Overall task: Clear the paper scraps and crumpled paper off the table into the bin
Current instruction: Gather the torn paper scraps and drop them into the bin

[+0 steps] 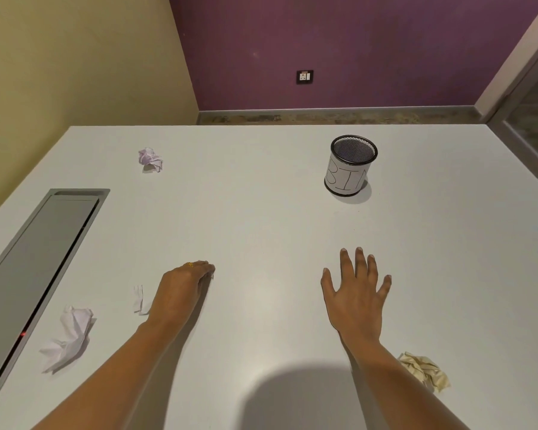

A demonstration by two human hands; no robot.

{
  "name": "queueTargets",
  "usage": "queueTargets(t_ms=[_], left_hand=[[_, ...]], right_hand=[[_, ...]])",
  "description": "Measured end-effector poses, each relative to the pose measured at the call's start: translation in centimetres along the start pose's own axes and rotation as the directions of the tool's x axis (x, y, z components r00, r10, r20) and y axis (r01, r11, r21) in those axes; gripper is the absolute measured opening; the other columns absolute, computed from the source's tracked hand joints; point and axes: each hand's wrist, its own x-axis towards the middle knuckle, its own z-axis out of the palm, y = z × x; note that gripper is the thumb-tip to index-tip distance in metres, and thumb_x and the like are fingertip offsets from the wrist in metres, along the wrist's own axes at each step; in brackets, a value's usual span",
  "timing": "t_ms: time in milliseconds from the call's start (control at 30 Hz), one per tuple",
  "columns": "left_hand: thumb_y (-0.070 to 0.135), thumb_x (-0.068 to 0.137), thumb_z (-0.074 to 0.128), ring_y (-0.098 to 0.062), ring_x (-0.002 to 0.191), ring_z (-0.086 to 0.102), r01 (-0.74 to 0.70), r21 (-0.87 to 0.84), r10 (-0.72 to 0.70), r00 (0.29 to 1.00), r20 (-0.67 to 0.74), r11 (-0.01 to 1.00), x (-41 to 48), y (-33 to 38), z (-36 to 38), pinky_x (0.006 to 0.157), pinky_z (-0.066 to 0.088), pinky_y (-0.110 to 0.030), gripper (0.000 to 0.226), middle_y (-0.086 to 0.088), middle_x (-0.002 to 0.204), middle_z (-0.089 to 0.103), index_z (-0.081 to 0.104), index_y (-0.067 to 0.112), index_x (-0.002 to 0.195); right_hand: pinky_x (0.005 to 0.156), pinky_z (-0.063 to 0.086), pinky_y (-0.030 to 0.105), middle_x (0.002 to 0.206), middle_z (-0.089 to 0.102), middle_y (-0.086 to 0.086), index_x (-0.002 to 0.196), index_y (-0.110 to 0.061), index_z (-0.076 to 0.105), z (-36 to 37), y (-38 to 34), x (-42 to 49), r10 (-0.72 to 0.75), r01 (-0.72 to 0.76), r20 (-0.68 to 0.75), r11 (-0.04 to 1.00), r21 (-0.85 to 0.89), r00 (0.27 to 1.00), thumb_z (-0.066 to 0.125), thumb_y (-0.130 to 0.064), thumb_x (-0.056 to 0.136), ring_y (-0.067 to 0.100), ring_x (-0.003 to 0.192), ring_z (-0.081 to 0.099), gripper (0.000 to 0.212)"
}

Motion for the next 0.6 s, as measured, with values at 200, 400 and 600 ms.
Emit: queueTargets(t_ms=[200,400,600], left_hand=[[-0.005,0.080,0.065,-0.026,0.086,0.071,0.003,-0.033,-0.004,1.000,-0.028,0.999,1.0,0.9,-0.3,0.080,0.045,-0.021,0.015,-0.011,0.091,0.075,0.074,0.004,0.088],[-0.006,0.083,0.059,-0.024,0.082,0.069,0.104,-0.103,-0.109,0.993,-0.038,0.989,2.5,1.9,-0.1,0.074,0.047,-0.023,0.018,-0.011,0.086,0.075,0.074,0.003,0.081],[-0.010,0.081,0.059,-0.021,0.065,0.062,0.102,-0.095,-0.111,0.990,-0.091,0.990,0.4,0.0,-0.7,0.067,0.049,-0.032,0.017,-0.012,0.074,0.074,0.071,0.002,0.075]], right_hand=[[0.115,0.012,0.055,0.156,0.022,0.006,0.146,-0.024,0.023,-0.1,0.0,-0.1,-0.001,0.001,0.009,1.000,0.006,1.000,0.026,-0.052,0.093,0.026,0.145,0.014,0.060],[0.115,0.011,0.055,0.156,0.022,0.007,0.146,-0.024,0.024,-0.2,0.0,-0.1,-0.004,0.004,0.005,1.000,0.013,1.000,0.027,-0.051,0.093,0.026,0.145,0.014,0.059],[0.115,0.013,0.056,0.155,0.024,0.007,0.145,-0.023,0.026,-0.1,-0.1,-0.1,-0.003,0.003,0.001,1.000,0.002,1.000,0.028,-0.051,0.093,0.026,0.145,0.016,0.059]])
